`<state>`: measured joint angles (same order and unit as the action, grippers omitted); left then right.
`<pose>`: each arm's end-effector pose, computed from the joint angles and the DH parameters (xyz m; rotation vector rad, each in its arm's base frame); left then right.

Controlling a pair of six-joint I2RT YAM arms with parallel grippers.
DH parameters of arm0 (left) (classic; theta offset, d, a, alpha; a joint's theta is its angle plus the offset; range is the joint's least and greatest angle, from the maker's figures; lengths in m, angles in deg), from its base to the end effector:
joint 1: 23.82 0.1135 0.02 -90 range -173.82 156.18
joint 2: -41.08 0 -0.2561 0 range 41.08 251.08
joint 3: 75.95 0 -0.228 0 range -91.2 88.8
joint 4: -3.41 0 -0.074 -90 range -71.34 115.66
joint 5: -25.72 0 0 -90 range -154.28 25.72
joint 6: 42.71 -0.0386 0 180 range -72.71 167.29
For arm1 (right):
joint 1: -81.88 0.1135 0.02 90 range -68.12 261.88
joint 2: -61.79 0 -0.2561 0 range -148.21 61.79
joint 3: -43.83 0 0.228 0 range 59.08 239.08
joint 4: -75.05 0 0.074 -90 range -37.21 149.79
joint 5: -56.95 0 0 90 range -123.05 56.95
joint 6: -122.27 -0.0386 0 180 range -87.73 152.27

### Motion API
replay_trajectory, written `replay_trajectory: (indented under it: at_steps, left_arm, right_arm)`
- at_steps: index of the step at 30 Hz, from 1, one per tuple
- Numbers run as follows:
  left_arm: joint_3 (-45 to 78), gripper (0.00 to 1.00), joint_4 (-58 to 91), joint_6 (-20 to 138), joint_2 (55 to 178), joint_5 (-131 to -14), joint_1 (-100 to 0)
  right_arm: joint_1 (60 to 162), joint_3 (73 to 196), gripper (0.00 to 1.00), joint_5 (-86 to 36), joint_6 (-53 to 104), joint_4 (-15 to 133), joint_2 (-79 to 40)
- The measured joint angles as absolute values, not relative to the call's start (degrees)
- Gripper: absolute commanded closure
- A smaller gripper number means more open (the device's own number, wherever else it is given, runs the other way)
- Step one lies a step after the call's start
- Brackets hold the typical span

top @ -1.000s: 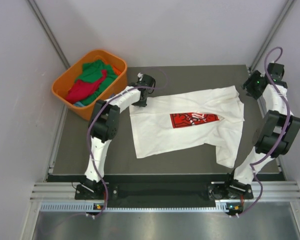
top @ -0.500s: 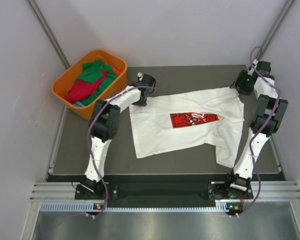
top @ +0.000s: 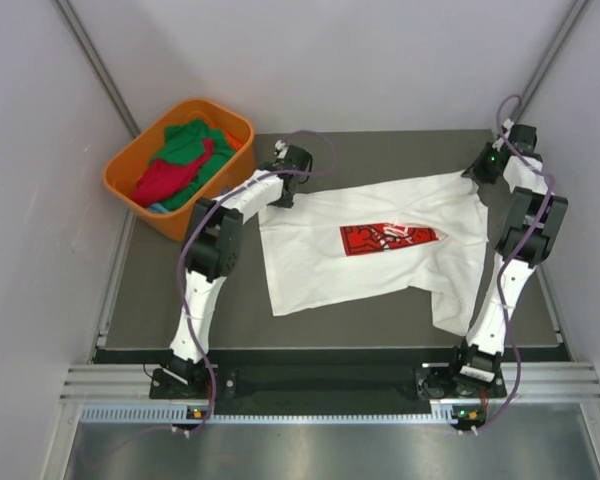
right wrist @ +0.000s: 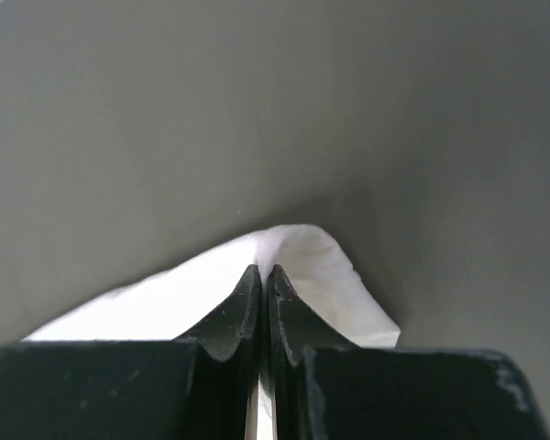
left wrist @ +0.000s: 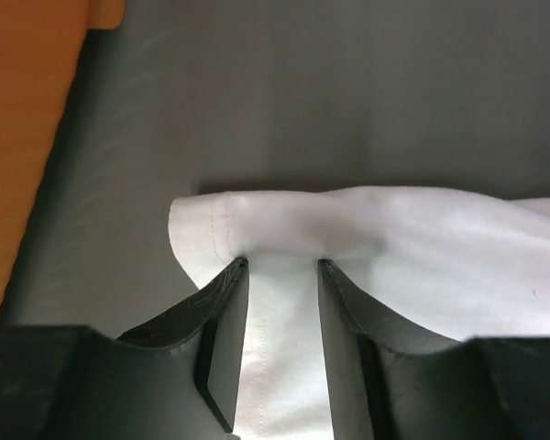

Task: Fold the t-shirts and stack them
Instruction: Fold the tshirt

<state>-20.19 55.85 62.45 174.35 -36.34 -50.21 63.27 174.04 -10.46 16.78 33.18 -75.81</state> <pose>0.4312 -0.1937 0.1692 0.0868 2.4919 0.3544 0.4850 -0.1477 0.1738 0.5303 2.3326 0.4522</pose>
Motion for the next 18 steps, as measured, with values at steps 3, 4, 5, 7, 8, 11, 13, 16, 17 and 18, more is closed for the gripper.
replay_trajectory:
  at_steps: [3,4,5,7,8,11,13,16,17,18]
  left_arm:
    - [-21.4,0.56,55.8,62.7,175.2,-34.6,-50.2]
    - [-22.1,0.56,55.8,62.7,175.7,-33.9,-50.2]
    - [-22.6,0.56,55.6,62.8,176.2,-33.3,-50.1]
    - [-24.4,0.56,55.6,63.1,177.4,-32.1,-50.1]
    - [-25.2,0.56,55.7,63.2,178.0,-31.5,-50.1]
    - [-28.5,0.55,55.8,63.7,180.2,-29.9,-50.1]
    - [-30.1,0.54,55.9,63.8,181.2,-29.5,-50.1]
    - [-32.0,0.54,55.9,63.9,182.2,-29.3,-50.0]
    - [-32.2,0.54,55.9,63.9,182.3,-29.4,-50.0]
    - [-32.3,0.53,56.0,64.0,182.3,-29.6,-50.0]
  right_arm:
    - [63.0,174.7,1.00,-11.9,12.8,35.9,-76.5]
    - [62.9,174.8,1.00,-12.2,11.6,36.8,-76.7]
    - [62.7,174.8,1.00,-12.6,10.1,37.8,-77.0]
    - [62.5,175.0,1.00,-13.1,8.0,39.3,-77.7]
    - [62.5,175.0,1.00,-13.3,6.9,40.3,-78.1]
    - [62.5,175.1,1.00,-13.9,4.7,42.5,-78.9]
    - [62.5,175.6,1.00,-13.9,3.6,44.0,-79.7]
    - [62.6,178.1,0.93,-13.9,2.6,44.8,-81.5]
    - [62.6,179.1,0.89,-13.9,2.2,44.9,-82.1]
    - [62.6,179.7,0.81,-14.0,2.1,45.0,-82.3]
